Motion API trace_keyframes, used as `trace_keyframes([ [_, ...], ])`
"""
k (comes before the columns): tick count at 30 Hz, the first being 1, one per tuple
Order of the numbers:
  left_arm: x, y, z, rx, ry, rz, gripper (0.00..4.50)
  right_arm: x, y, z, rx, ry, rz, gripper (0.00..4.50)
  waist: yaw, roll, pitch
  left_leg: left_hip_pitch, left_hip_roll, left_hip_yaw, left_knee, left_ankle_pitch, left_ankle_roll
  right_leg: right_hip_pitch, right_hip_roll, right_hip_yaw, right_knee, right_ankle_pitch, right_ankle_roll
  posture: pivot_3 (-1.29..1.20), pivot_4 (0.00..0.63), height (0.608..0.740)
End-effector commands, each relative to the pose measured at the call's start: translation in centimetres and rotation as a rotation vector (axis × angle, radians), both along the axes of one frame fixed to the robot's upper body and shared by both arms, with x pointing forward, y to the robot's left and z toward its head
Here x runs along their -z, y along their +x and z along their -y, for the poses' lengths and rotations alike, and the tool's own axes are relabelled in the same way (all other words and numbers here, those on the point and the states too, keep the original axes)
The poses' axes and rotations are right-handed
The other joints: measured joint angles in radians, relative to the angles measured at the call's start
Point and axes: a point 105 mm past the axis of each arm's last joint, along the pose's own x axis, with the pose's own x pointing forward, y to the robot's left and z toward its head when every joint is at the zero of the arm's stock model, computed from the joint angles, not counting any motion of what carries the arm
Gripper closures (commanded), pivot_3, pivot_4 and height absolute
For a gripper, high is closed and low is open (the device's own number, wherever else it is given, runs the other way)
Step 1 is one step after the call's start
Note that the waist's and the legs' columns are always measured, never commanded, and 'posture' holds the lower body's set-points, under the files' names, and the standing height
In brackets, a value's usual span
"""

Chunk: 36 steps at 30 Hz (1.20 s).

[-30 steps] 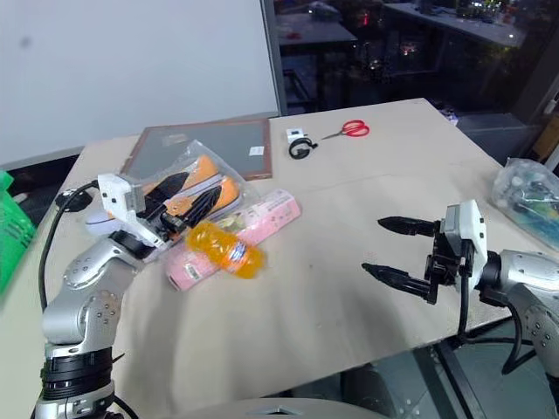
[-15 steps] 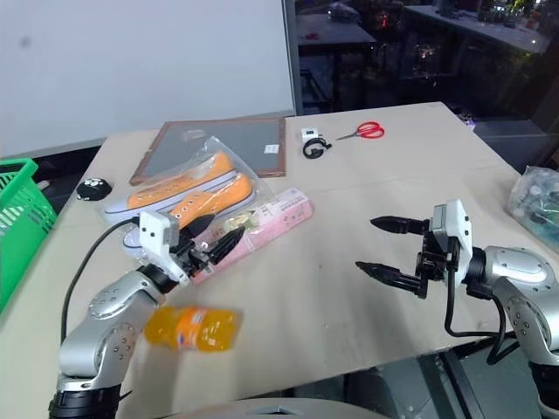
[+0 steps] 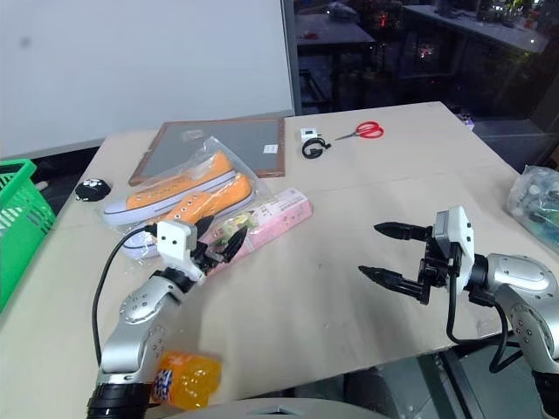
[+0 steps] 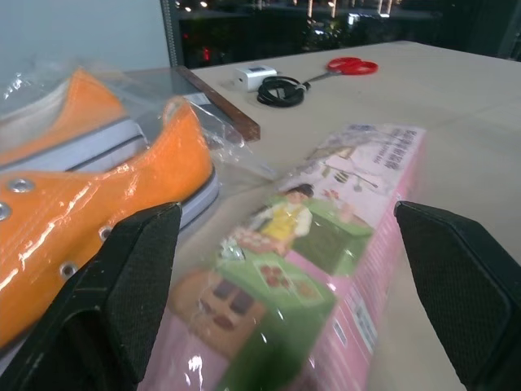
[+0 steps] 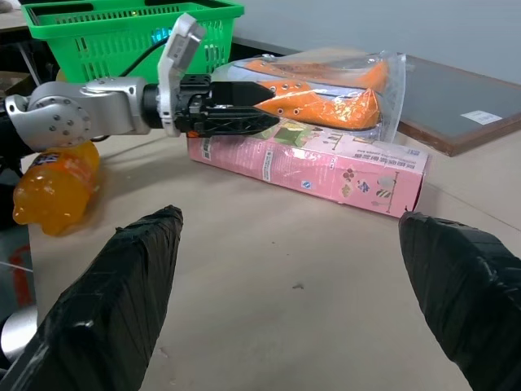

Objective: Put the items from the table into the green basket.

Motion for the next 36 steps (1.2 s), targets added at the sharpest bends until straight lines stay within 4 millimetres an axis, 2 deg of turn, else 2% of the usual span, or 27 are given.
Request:
trace_keyframes([
  [1,-0.5,0.2,1.0,0.015,0.011,0.057,0.16,-1.5,0.0,0.0,-0.005,0.002,0.074,0.0,0.0,0.002,-0.001,0.0,0.0,0.0,0.0,0.0,0.0,0.0,0.0,0.0,0.0,0.0,0.0,-0.05,0.0,0.74],
  [4,-1.9,0.9,1.0,-0.009,0.053,0.137,0.16,-1.5,0.0,0.0,-0.006,0.001,0.072,0.0,0.003,0.005,-0.003,0.0,0.0,0.0,0.0,0.0,0.0,0.0,0.0,0.0,-0.001,0.0,0.0,-0.05,0.002,0.74],
  [8,-5.5,3.1,0.8,-0.085,0.078,0.282,0.16,-1.5,0.1,-0.1,-0.014,0.001,0.069,0.0,0.015,0.003,-0.002,0.0,0.0,-0.001,0.001,0.0,0.0,0.001,0.0,0.0,-0.001,0.001,-0.001,-0.03,0.0,0.74],
  [12,-9.2,4.2,0.6,-0.143,0.076,0.407,0.16,-1.5,0.3,-0.2,-0.024,0.002,0.07,0.0,0.019,0.002,-0.002,0.0,0.0,0.0,0.002,0.0,0.0,0.001,0.001,0.0,-0.001,0.003,0.002,-0.03,0.0,0.74],
  [15,-13.1,3.7,-0.5,-0.166,-0.024,0.482,0.16,-1.6,0.3,-0.2,-0.028,0.0,0.069,0.0,0.019,0.001,-0.001,-0.001,0.0,0.0,0.001,0.0,0.0,0.0,0.001,0.0,-0.001,0.003,0.002,-0.02,0.005,0.74],
  [18,-15.3,2.2,-1.0,-0.087,-0.139,0.471,0.16,-1.6,0.3,-0.1,-0.03,-0.002,0.065,0.0,0.018,0.0,0.0,-0.001,0.001,0.0,0.001,0.0,0.0,-0.001,0.001,0.0,-0.001,0.003,0.002,-0.01,0.011,0.74],
  [20,-15.2,1.0,-0.7,-0.008,-0.161,0.416,0.16,-1.5,0.3,0.0,-0.031,-0.002,0.063,0.0,0.017,0.0,0.001,-0.001,0.001,-0.001,0.0,0.0,0.0,-0.001,0.001,0.0,-0.001,0.003,0.002,0.0,0.012,0.74],
  [21,-14.4,0.2,-0.9,0.022,-0.136,0.367,0.16,-1.5,0.4,-0.1,-0.033,-0.001,0.062,0.0,0.017,0.0,0.001,-0.001,0.001,0.0,0.0,0.0,0.0,-0.002,0.001,0.0,-0.002,0.003,0.002,0.0,0.014,0.74],
  [25,-9.1,-3.5,-2.2,0.093,-0.062,0.088,0.16,-1.3,0.6,-0.1,-0.042,0.004,0.056,0.0,0.006,0.001,0.004,-0.001,0.001,0.002,-0.001,-0.001,0.001,-0.003,0.001,0.001,-0.001,0.003,0.002,0.03,0.018,0.74],
  [28,-6.7,-6.4,-1.7,0.171,-0.072,-0.04,0.16,-1.3,0.8,-0.3,-0.055,0.008,0.052,0.0,0.011,-0.004,0.011,-0.002,0.002,0.001,-0.001,-0.001,0.001,-0.004,0.001,0.001,-0.001,0.0,-0.002,0.04,0.02,0.74],
  [36,-4.5,-10.8,-0.7,0.263,-0.164,-0.195,0.16,-1.2,1.0,-0.4,-0.084,0.004,0.042,0.0,0.028,-0.003,0.023,-0.001,0.005,0.006,0.001,-0.001,0.001,0.001,0.0,0.0,-0.001,0.0,-0.002,0.08,0.032,0.74],
])
